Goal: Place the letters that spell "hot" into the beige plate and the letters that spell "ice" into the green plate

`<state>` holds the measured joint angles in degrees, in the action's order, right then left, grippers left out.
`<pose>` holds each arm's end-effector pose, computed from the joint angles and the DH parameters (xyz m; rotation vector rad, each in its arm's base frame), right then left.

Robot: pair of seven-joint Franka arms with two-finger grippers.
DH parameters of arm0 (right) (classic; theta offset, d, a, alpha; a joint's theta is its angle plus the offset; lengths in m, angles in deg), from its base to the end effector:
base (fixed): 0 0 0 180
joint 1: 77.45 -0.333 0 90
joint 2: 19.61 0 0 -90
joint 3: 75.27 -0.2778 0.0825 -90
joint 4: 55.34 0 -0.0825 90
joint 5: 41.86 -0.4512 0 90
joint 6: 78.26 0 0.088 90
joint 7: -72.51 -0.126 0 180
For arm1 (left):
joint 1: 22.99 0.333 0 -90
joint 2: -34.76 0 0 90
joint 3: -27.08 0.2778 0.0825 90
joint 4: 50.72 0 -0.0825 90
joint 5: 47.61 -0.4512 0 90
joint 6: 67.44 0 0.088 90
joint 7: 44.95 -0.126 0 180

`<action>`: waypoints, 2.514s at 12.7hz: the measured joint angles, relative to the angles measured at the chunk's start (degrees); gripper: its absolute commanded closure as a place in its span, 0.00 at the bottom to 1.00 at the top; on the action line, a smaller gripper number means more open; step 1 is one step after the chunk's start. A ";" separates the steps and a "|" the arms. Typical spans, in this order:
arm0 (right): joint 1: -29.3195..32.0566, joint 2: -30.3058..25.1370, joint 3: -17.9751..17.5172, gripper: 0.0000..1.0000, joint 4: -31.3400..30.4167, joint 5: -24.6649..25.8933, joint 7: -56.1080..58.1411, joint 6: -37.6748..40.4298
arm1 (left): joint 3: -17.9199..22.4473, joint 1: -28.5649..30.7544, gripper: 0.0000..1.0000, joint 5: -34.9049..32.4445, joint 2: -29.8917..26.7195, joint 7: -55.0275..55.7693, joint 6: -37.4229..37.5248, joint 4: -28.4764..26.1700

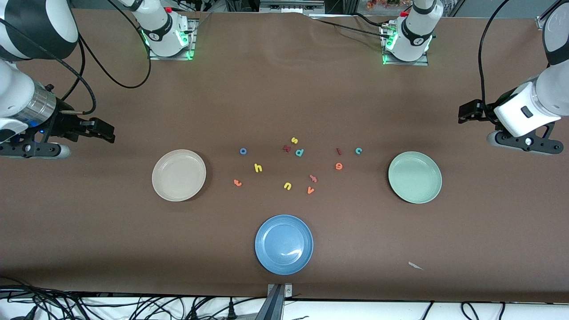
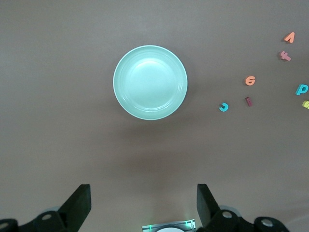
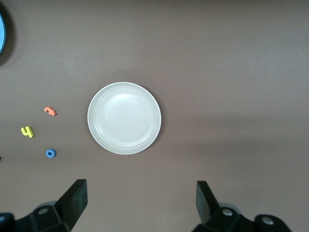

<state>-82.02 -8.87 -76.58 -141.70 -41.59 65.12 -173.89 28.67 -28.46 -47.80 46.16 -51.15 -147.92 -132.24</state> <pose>0.6721 0.0677 0.4885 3.1377 -0.0411 -0.0398 0.6478 -0.0448 0.5065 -3.1067 0.2736 0.3400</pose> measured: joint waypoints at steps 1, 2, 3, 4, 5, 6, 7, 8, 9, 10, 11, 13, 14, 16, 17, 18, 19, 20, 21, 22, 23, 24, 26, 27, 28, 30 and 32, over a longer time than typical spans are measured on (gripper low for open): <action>0.00 0.00 0.00 0.00 0.00 0.00 0.00 0.00 | 0.00 0.00 0.04 0.00 -0.09 0.00 -0.02 -0.19; 0.00 0.00 0.00 0.00 0.00 0.00 0.00 0.00 | 0.00 0.00 0.04 0.00 -0.43 0.00 -0.38 -0.83; 0.01 0.00 0.01 0.00 0.00 0.00 0.00 0.00 | 0.00 0.00 0.04 0.00 -0.98 0.00 -1.19 -1.85; 0.03 0.00 0.03 0.00 0.00 0.00 0.00 0.00 | 0.00 0.00 0.04 0.00 -1.75 0.00 -2.71 -3.46; 0.06 0.00 0.05 0.00 0.00 0.00 0.00 0.00 | 0.00 0.00 0.04 0.00 -2.62 0.00 -4.12 -5.18; 0.09 0.00 0.07 0.00 0.00 0.00 0.00 0.00 | 0.00 0.00 0.03 0.00 -3.33 0.00 -5.03 -6.62; 0.09 0.00 0.07 0.00 0.00 0.00 0.00 0.00 | 0.00 0.00 0.03 0.00 -3.84 0.00 -5.37 -7.52; 0.09 0.00 0.07 0.00 0.00 0.00 0.00 0.00 | 0.00 0.00 0.03 0.00 -4.19 0.00 -5.56 -7.98; 0.09 0.00 0.07 0.00 0.00 0.00 0.00 0.00 | 0.00 0.00 0.03 0.00 -4.39 0.00 -5.67 -8.20; 0.09 0.00 0.07 0.00 0.00 0.00 0.00 0.00 | 0.00 0.00 0.03 0.00 -4.47 0.00 -5.75 -8.25; 0.09 0.00 0.07 0.00 0.00 0.00 0.00 0.00 | 0.00 0.00 0.04 0.00 -4.48 0.00 -5.80 -8.26; 0.11 0.00 0.08 0.00 0.00 0.00 0.00 0.00 | 0.00 0.00 0.04 0.00 -4.48 0.00 -5.84 -8.30; 0.12 0.00 0.09 0.00 0.00 0.00 0.00 0.00 | 0.00 0.00 0.04 0.00 -4.48 0.00 -5.84 -8.30; 0.16 0.00 0.09 0.00 0.00 0.00 0.00 0.00 | 0.00 0.00 0.04 0.00 -4.48 0.00 -5.84 -8.33; 0.17 0.00 0.10 0.00 0.00 0.00 0.00 0.00 | 0.00 0.00 0.04 0.00 -4.48 0.00 -5.84 -8.34; 0.18 0.00 0.10 0.00 0.00 0.00 0.00 0.00 | 0.00 0.00 0.04 0.00 -4.48 0.00 -5.84 -8.35; 0.18 0.00 0.10 0.00 0.00 0.00 0.00 0.00 | 0.00 0.00 0.04 0.00 -4.48 0.00 -5.84 -8.35; 0.18 0.00 0.10 0.00 0.00 0.00 0.00 0.00 | 0.00 0.00 0.04 0.00 -4.48 0.00 -5.84 -8.36; 0.19 0.00 0.10 0.00 0.00 0.00 0.00 0.00 | 0.00 0.00 0.04 0.00 -4.48 0.00 -5.84 -8.39; 0.19 0.00 0.10 0.00 0.00 0.00 0.00 0.00 | 0.00 0.00 0.04 0.00 -4.48 0.00 -5.84 -8.40; 0.19 0.00 0.10 0.00 0.00 0.00 0.00 0.00 | 0.00 0.00 0.04 0.00 -4.48 0.00 -5.84 -8.41; 0.19 0.00 0.10 0.00 0.00 0.00 0.00 0.00 | 0.00 0.00 0.04 0.00 -4.48 0.00 -5.84 -8.41; 0.19 0.00 0.10 0.00 0.00 0.00 0.00 0.00 | 0.00 0.00 0.04 0.00 -4.48 0.00 -5.84 -8.45; 0.19 0.00 0.10 0.00 0.00 0.00 0.00 0.00 | 0.00 0.00 0.04 0.00 -4.48 0.00 -5.84 -8.48; 0.19 0.00 0.10 0.00 0.00 0.00 0.00 0.00 | 0.00 0.00 0.04 0.00 -4.48 0.00 -5.84 -8.49; 0.19 0.00 0.10 0.00 0.00 0.00 0.00 0.00 | 0.00 0.00 0.04 0.00 -4.48 0.00 -5.84 -8.49; 0.20 0.00 0.10 0.00 0.00 0.00 0.00 0.00 | 0.00 0.00 0.04 0.00 -4.48 0.00 -5.84 -8.49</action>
<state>-81.83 -8.87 -76.48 -141.70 -41.58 65.12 -173.89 28.67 -28.45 -47.80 41.68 -51.15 -153.77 -140.73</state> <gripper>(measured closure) 0.000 0.035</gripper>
